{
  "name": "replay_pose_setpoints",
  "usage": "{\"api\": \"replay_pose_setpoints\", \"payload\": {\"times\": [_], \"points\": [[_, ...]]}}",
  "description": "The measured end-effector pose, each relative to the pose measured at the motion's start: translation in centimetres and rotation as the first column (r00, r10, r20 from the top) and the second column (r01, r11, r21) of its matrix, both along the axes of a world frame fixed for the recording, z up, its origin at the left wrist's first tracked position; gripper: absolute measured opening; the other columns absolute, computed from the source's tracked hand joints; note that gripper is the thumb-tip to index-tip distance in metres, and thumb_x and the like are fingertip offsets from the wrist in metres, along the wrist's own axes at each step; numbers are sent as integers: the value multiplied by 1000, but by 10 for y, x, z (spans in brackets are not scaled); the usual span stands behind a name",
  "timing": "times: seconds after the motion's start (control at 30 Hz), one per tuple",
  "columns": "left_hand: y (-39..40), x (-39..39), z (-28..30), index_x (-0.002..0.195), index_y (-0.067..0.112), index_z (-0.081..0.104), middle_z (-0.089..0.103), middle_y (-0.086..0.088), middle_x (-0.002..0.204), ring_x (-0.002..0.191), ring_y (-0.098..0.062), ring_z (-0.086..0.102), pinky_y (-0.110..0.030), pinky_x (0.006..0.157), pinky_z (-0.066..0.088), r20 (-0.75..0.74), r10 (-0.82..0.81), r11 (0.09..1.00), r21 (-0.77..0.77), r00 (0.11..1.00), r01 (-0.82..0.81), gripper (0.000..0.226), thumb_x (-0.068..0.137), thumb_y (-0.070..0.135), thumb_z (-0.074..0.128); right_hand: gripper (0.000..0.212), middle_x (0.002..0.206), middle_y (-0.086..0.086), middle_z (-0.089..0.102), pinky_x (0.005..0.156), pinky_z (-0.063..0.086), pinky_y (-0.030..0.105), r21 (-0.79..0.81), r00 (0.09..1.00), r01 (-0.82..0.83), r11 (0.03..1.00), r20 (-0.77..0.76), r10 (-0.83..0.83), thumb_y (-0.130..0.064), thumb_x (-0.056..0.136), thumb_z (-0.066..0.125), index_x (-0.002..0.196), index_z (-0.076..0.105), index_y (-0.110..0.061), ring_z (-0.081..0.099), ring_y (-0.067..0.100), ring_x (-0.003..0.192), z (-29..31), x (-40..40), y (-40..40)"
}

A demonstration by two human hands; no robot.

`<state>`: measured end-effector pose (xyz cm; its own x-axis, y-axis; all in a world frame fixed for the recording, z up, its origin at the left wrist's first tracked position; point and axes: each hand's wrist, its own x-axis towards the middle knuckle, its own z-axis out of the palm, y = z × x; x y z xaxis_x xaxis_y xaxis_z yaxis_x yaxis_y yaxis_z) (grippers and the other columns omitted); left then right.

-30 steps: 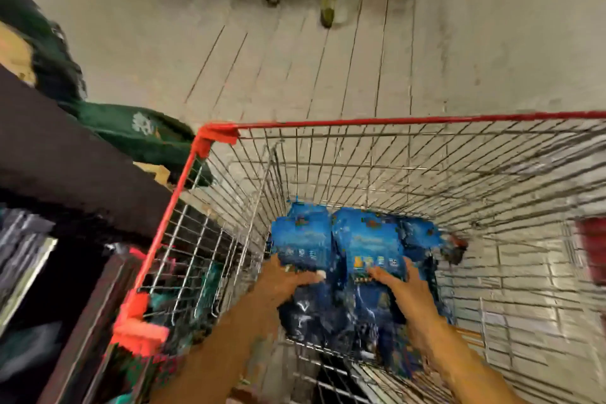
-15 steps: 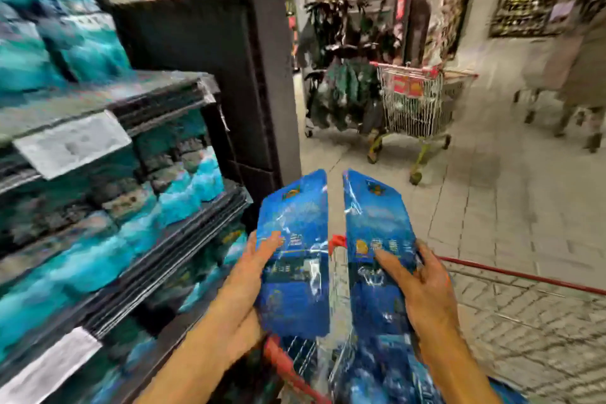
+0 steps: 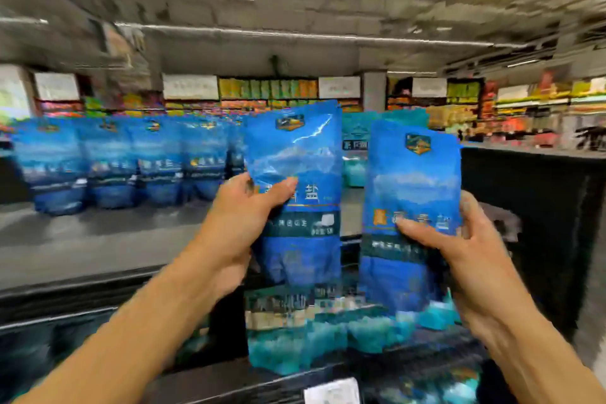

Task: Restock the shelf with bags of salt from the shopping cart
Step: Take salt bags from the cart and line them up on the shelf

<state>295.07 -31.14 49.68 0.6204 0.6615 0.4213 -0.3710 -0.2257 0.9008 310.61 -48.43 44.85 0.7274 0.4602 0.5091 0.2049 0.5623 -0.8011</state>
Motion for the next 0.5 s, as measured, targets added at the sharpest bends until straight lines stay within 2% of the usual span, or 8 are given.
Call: {"api": "replay_pose_setpoints", "payload": {"times": [0.07, 0.17, 0.23, 0.37, 0.43, 0.5], "points": [[36, -8, 20, 111, 4, 68, 76, -9, 99, 79, -20, 71, -33, 65, 60, -20, 90, 996, 11, 996, -89, 24, 90, 15, 65, 51, 103, 7, 77, 77, 60, 32, -13, 998, -57, 998, 3, 57, -4, 62, 79, 111, 67, -10, 73, 20, 89, 25, 4, 43], [98, -4, 41, 115, 7, 67, 74, -12, 106, 90, -27, 70, -49, 79, 59, -23, 174, 984, -44, 984, -175, 25, 91, 14, 65, 42, 101, 11, 76, 73, 61, 32, -62, 991, -131, 989, -49, 128, 6, 69, 77, 110, 70, -3, 72, 20, 82, 57, 17, 115], [138, 11, 48, 114, 11, 68, 74, -10, 106, 89, -26, 70, -46, 81, 58, -14, 221, 972, -79, 975, -222, 23, 91, 12, 65, 39, 102, 14, 75, 67, 61, 33, -88, 982, -176, 981, -88, 168, 11, 72, 74, 108, 70, -3, 72, 20, 76, 73, 29, 161], [204, 56, 40, 117, 5, 64, 72, -12, 103, 90, -27, 67, -47, 87, 56, -60, 262, 958, -102, 963, -267, 27, 90, 8, 66, 32, 103, 17, 72, 84, 59, 44, -155, 991, -106, 982, -94, 92, 15, 71, 74, 94, 67, -6, 67, 26, 85, 80, 56, 243], [226, 76, 26, 112, 3, 64, 71, -9, 90, 82, -23, 65, -41, 80, 58, -98, 250, 963, -74, 963, -257, 23, 90, 6, 66, 33, 102, 17, 71, 77, 60, 37, -212, 994, -94, 973, -79, 79, 16, 70, 75, 91, 67, -8, 69, 23, 81, 71, 70, 270], [243, 85, 10, 107, 4, 65, 70, -2, 80, 72, -16, 64, -24, 60, 55, -147, 200, 977, -40, 969, -207, 17, 90, 5, 66, 39, 109, 18, 71, 75, 59, 31, -318, 996, -84, 944, -6, 87, 16, 69, 76, 102, 69, -3, 70, 19, 81, 58, 86, 283]]}}
